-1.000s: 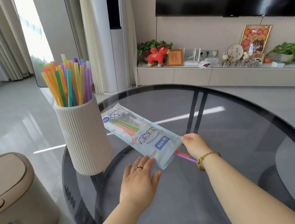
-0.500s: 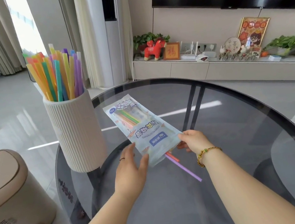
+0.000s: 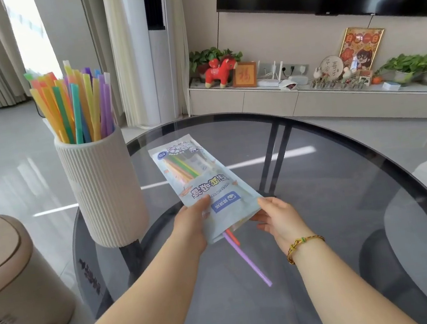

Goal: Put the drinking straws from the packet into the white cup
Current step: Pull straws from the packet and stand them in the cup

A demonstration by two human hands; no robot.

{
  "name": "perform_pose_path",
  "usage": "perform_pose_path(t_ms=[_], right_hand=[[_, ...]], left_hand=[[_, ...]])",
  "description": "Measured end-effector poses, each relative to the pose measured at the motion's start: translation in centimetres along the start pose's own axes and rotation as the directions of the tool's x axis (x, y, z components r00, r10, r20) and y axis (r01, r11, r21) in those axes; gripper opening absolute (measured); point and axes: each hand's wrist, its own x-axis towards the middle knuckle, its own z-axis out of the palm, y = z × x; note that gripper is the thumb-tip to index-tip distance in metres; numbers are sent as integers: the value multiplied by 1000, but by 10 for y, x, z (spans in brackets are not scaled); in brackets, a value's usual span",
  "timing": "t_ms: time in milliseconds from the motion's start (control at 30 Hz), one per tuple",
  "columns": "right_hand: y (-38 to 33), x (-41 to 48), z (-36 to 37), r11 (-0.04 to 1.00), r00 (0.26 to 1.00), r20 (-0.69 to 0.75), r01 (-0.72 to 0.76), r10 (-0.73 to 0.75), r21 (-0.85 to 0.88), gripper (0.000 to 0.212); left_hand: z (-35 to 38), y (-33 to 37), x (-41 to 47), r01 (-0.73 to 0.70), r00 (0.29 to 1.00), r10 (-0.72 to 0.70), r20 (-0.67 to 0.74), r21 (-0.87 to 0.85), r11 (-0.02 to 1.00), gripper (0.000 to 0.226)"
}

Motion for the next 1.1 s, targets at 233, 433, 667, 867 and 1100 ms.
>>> perform_pose_path(t_ms=[233,433,667,867,1100], right_hand=[[15,-25,1,907,991,-49,-90,121,412,41],[36,-61,22,842,977,6,-185,212,507,38],[30,-69,33,866,954,34,-286,299,410,42],[23,-70,26,863,958,-129,-166,255,476,24],[27,-62,20,921,953,-163,-189,256,341,22]], left_hand=[[10,6,-1,-204,979,204,-18,-7,979,9],[24,13,-13,-361,932,361,-37,6,933,15],[31,18,-30,-453,892,453,1,23,891,20],[26,15,-33,-459,889,458,18,22,888,21],[16,10,-29,-392,913,392,-117,20,920,18]])
